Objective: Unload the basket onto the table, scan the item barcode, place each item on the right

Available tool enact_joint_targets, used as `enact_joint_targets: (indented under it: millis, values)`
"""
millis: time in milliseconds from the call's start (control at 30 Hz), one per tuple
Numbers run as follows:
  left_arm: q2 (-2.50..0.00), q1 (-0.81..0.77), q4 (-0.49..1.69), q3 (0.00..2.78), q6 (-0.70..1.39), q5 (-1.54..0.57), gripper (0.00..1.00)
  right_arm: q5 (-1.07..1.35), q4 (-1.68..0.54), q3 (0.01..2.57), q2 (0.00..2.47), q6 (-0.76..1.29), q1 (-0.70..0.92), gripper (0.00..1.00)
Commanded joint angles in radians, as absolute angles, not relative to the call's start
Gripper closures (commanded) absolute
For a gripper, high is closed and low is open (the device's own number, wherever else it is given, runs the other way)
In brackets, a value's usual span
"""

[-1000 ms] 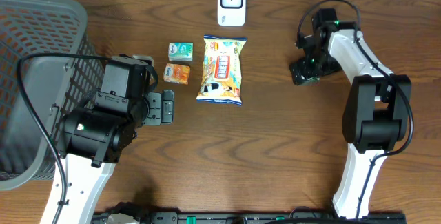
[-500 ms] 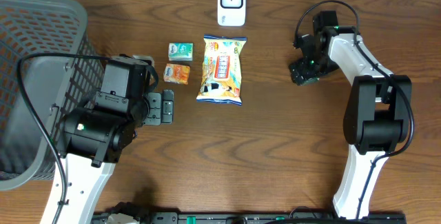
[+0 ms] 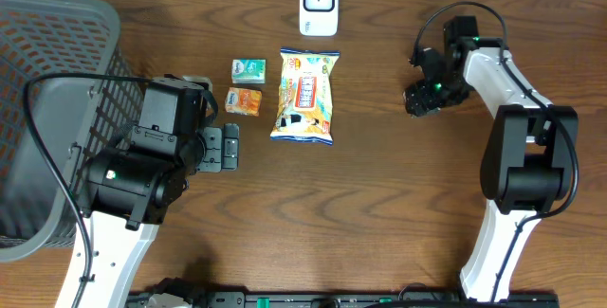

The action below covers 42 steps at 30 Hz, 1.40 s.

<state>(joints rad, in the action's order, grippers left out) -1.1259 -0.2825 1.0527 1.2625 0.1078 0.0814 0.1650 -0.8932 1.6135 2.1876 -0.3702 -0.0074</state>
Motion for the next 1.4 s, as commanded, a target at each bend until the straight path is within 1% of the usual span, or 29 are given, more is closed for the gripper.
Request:
enact_joint_targets:
  millis: [0,300,467,667,767,1233,1367]
  values:
    - [-1.129,-0.283,1.058,1.275,0.107,0.088,0.02,0.246,-0.913,1.578,2.196,-0.374,-0.019,0.25]
    - [-1.129,-0.283,1.058,1.275,0.107,0.088,0.02,0.219,-0.931,1.576,2.196,-0.353,-0.017,0.25]
    - [-1.129,-0.283,1.058,1.275,0.107,0.088,0.02,0.112,-0.909,1.555,2.196,-0.308,-0.006,0.27]
    - [-1.129,-0.283,1.058,1.275,0.107,0.088,0.02,0.088,-0.868,1.534,2.196,-0.226,-0.004,0.33]
    - [-1.129,-0.283,1.058,1.275,0.107,0.088,0.02,0.087,-0.865,1.533,2.196,-0.213,0.0,0.38]
    - [-1.129,-0.283,1.058,1.275,0.107,0.088,0.02,0.051,-0.842,1.492,2.196,-0.213,0.041,0.37]
    - [-1.129,-0.283,1.058,1.275,0.107,0.088,0.02,0.038,-0.828,1.476,2.196,-0.178,0.045,0.37]
